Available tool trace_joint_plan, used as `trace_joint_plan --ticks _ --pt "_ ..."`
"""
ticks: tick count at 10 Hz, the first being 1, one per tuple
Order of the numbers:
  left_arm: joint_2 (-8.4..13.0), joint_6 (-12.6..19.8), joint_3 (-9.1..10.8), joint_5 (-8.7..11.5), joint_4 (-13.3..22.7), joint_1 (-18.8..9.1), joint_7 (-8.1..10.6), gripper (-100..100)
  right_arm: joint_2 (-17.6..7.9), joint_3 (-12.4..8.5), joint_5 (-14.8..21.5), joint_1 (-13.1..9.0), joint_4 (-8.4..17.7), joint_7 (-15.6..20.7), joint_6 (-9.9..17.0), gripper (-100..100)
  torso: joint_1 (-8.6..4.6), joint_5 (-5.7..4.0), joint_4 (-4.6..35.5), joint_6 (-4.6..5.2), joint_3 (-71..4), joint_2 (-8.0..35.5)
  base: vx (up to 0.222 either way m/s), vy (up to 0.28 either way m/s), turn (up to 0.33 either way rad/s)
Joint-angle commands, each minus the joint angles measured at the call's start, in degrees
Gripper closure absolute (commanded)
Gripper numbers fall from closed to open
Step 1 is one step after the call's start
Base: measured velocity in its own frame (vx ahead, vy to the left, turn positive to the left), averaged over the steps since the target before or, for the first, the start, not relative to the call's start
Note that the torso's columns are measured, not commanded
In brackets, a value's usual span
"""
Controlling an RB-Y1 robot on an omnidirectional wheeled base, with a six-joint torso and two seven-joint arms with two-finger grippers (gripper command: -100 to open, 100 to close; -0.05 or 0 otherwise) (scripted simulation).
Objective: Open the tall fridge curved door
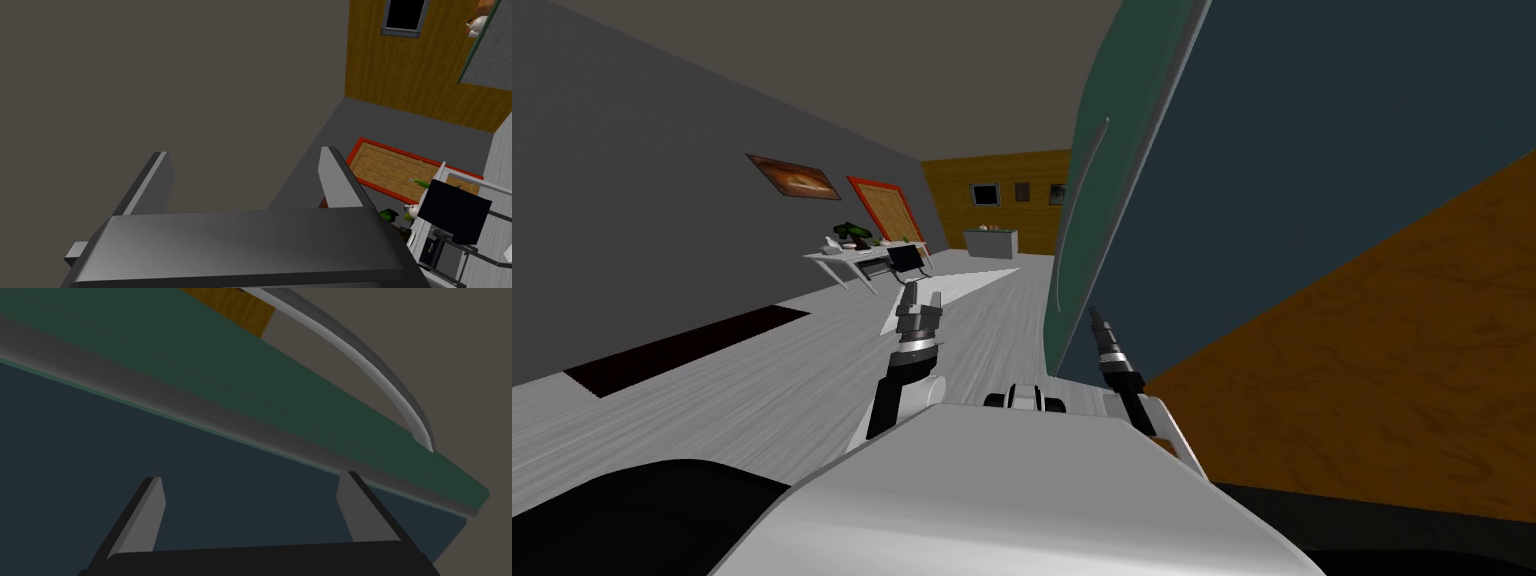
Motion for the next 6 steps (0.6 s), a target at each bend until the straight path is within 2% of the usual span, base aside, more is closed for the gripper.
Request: trace_joint_plan --ticks 1,2,3,4,6 --pt "0.00 0.00 0.00 0.00 0.00 0.00 0.00 0 -0.23 0.00 4.60 0.23 0.40 0.51 1.73 -100 0.01 0.00 0.01 -0.01 0.02 0.02 0.027 0.020 0.032" --pt "0.00 0.00 0.00 0.00 0.00 0.00 0.00 0 -0.33 0.05 6.32 0.37 0.79 0.98 3.34 -100 0.00 0.00 0.02 0.00 0.03 0.05 0.036 0.021 0.055" --pt "0.00 0.00 0.00 0.00 0.00 0.00 0.00 0 -0.33 0.05 8.09 0.37 0.79 0.98 3.34 -100 0.01 0.00 0.01 -0.01 0.02 0.02 0.029 0.017 0.034" --pt "0.00 0.00 0.00 0.00 0.00 0.00 0.00 0 -0.41 0.10 9.79 0.51 1.21 1.48 4.99 -100 0.00 0.00 0.01 0.00 0.02 0.03 0.033 0.022 0.078" --pt "0.00 0.00 0.00 0.00 0.00 0.00 0.00 0 -0.41 0.10 12.20 0.51 1.21 1.48 4.99 -100 0.01 0.00 0.01 0.00 0.02 0.02 0.023 0.014 0.015"
